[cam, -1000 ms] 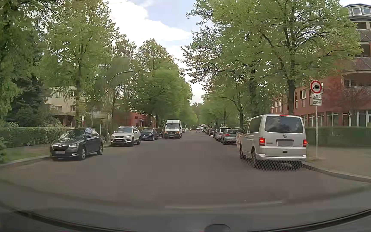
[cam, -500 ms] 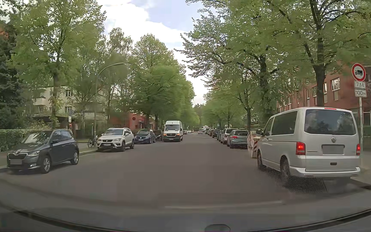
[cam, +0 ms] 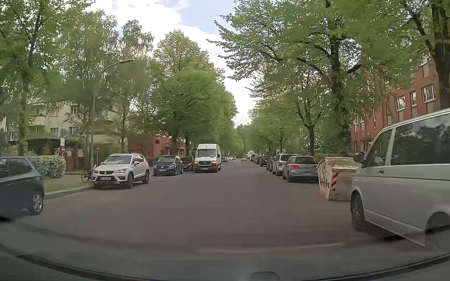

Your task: Follow the waypoints while adhering to traffic rules and regulations

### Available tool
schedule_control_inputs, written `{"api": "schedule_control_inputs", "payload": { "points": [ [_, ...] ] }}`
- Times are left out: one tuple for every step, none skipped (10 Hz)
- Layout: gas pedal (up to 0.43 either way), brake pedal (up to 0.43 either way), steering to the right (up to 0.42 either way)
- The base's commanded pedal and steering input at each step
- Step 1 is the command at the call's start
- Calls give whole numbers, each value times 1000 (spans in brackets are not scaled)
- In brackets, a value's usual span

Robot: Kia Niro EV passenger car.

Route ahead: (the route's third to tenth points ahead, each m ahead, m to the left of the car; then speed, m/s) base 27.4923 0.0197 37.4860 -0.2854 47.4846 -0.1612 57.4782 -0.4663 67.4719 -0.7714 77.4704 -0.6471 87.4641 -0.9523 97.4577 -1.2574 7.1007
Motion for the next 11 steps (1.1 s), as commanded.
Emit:
{"api": "schedule_control_inputs", "payload": {
  "points": [
    [449,18,-3],
    [449,18,-3],
    [449,18,-3],
    [449,18,1],
    [449,18,5],
    [449,18,6],
    [449,18,5],
    [449,18,3],
    [461,18,2],
    [461,18,3],
    [461,18,3]
  ]
}}
